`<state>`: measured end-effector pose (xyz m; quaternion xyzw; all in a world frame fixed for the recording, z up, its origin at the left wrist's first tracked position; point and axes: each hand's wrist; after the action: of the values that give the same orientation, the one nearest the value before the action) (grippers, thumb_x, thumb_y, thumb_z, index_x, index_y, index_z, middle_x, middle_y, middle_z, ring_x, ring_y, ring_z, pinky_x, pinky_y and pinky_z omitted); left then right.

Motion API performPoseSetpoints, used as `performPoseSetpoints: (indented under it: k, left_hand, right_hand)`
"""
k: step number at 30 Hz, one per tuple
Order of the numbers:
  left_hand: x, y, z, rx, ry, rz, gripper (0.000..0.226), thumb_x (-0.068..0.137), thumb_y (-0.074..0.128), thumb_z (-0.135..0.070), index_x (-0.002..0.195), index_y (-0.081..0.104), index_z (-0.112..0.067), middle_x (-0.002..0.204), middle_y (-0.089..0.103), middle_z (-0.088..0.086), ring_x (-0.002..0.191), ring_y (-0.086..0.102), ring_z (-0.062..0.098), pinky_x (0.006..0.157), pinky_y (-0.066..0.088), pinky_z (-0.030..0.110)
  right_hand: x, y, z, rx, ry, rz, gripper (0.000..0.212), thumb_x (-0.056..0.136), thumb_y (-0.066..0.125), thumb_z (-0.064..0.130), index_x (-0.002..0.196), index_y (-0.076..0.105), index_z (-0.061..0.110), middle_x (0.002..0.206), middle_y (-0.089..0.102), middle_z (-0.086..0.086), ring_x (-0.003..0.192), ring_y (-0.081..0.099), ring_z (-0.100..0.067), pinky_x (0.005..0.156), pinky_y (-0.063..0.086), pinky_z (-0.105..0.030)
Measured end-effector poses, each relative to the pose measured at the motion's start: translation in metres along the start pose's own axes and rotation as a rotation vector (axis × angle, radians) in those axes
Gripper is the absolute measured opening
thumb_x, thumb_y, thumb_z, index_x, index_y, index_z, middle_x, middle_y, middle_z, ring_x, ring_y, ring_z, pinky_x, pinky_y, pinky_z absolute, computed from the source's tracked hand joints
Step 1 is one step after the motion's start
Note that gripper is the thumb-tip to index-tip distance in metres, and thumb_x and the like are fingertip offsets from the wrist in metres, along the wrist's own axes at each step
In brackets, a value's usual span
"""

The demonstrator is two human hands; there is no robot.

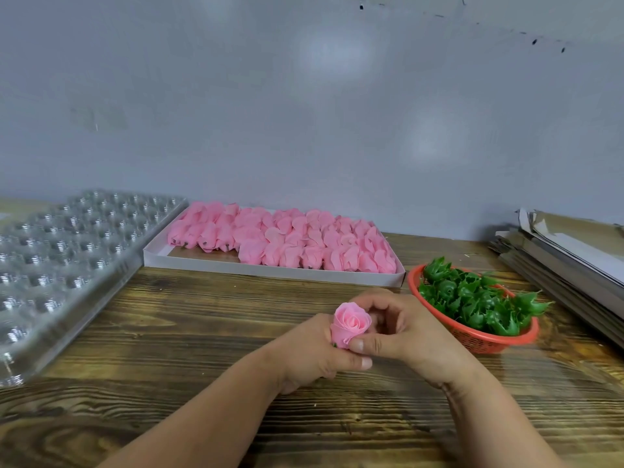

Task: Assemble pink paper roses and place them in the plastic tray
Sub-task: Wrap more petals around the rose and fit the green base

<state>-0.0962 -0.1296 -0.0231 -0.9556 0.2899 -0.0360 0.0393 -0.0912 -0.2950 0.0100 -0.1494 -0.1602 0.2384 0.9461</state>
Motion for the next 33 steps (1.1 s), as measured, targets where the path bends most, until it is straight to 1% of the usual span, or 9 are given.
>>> performPoseSetpoints:
  k: [7, 10, 16, 19, 21, 24, 27, 29, 33]
  left_hand:
    - [0.002, 0.002, 0.002, -0.017, 0.028, -0.032, 0.041, 0.078, 0.069, 0.007, 0.065, 0.065, -0.031, 0.062, 0.058, -0.018, 0.062, 0.055, -0.004, 0.057, 0.043, 0.012]
    - [0.002, 0.005, 0.003, -0.006, 0.046, -0.082, 0.034, 0.076, 0.072, 0.007, 0.072, 0.063, -0.025, 0.067, 0.059, -0.015, 0.07, 0.057, 0.001, 0.067, 0.046, 0.017]
    - [0.002, 0.004, 0.003, 0.022, 0.059, -0.148, 0.025, 0.075, 0.072, 0.008, 0.081, 0.064, -0.014, 0.071, 0.064, -0.009, 0.073, 0.061, 0.005, 0.068, 0.049, 0.018]
    - [0.003, 0.004, 0.002, -0.004, 0.088, -0.182, 0.025, 0.077, 0.073, 0.005, 0.091, 0.072, -0.017, 0.089, 0.074, -0.001, 0.087, 0.068, 0.01, 0.079, 0.052, 0.021]
    - [0.004, 0.003, 0.003, -0.02, 0.098, -0.205, 0.028, 0.08, 0.073, 0.001, 0.088, 0.072, -0.025, 0.085, 0.073, -0.01, 0.084, 0.067, 0.002, 0.077, 0.049, 0.015]
    - [0.005, 0.002, 0.003, -0.003, 0.097, -0.229, 0.027, 0.082, 0.074, -0.006, 0.101, 0.07, -0.024, 0.097, 0.074, -0.007, 0.096, 0.068, 0.007, 0.086, 0.05, 0.019]
    - [0.003, 0.002, -0.003, -0.022, 0.129, -0.187, 0.029, 0.082, 0.07, -0.005, 0.079, 0.07, -0.035, 0.075, 0.07, -0.015, 0.072, 0.064, -0.003, 0.067, 0.048, 0.01]
    - [0.001, 0.002, -0.005, -0.052, 0.127, -0.156, 0.041, 0.081, 0.064, -0.001, 0.063, 0.067, -0.038, 0.057, 0.059, -0.02, 0.055, 0.054, -0.009, 0.053, 0.041, 0.005]
    - [0.003, 0.002, -0.002, -0.021, 0.143, -0.124, 0.033, 0.081, 0.064, 0.0, 0.073, 0.07, -0.031, 0.065, 0.063, -0.017, 0.062, 0.056, -0.007, 0.057, 0.043, 0.008]
  right_hand:
    - [0.0, 0.003, 0.001, -0.034, 0.039, -0.036, 0.022, 0.067, 0.083, 0.004, 0.082, 0.068, 0.009, 0.076, 0.067, -0.006, 0.071, 0.06, -0.017, 0.068, 0.048, -0.038]
    - [0.0, 0.006, 0.002, -0.076, 0.075, -0.055, 0.02, 0.067, 0.083, 0.005, 0.078, 0.066, 0.005, 0.072, 0.064, -0.006, 0.067, 0.056, -0.018, 0.065, 0.045, -0.038]
    - [0.002, 0.011, 0.004, -0.149, 0.071, -0.065, 0.02, 0.067, 0.083, 0.007, 0.079, 0.067, 0.012, 0.075, 0.065, -0.004, 0.068, 0.057, -0.013, 0.067, 0.048, -0.038]
    - [0.0, 0.005, 0.006, -0.05, 0.04, -0.064, 0.033, 0.061, 0.081, 0.012, 0.091, 0.068, 0.015, 0.077, 0.066, 0.002, 0.071, 0.058, -0.009, 0.067, 0.05, -0.027]
    - [-0.001, 0.0, 0.007, 0.03, -0.001, -0.153, 0.033, 0.062, 0.076, 0.013, 0.093, 0.067, 0.02, 0.073, 0.062, 0.002, 0.066, 0.056, -0.007, 0.063, 0.048, -0.021]
    - [-0.001, 0.001, 0.008, 0.035, -0.104, -0.242, 0.021, 0.063, 0.071, 0.009, 0.079, 0.069, 0.023, 0.092, 0.064, 0.002, 0.08, 0.058, -0.011, 0.072, 0.049, -0.024]
    - [-0.002, 0.01, 0.012, -0.072, -0.166, -0.198, 0.019, 0.064, 0.075, 0.012, 0.077, 0.068, 0.024, 0.106, 0.061, 0.007, 0.101, 0.059, -0.01, 0.088, 0.046, -0.025]
    - [-0.002, 0.014, 0.013, -0.136, -0.187, -0.166, 0.021, 0.066, 0.077, 0.009, 0.077, 0.068, 0.025, 0.109, 0.059, 0.005, 0.108, 0.055, -0.005, 0.092, 0.041, -0.016]
    - [-0.001, 0.022, 0.014, -0.224, -0.197, -0.159, 0.031, 0.071, 0.075, -0.006, 0.078, 0.067, 0.023, 0.11, 0.057, 0.004, 0.106, 0.053, 0.0, 0.09, 0.038, -0.011]
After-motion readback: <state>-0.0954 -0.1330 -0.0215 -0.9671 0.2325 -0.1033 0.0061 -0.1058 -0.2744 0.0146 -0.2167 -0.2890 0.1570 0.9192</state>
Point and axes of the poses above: each hand's wrist, its own x-axis towards the middle knuckle, its own y-axis out of the palm, z = x × y
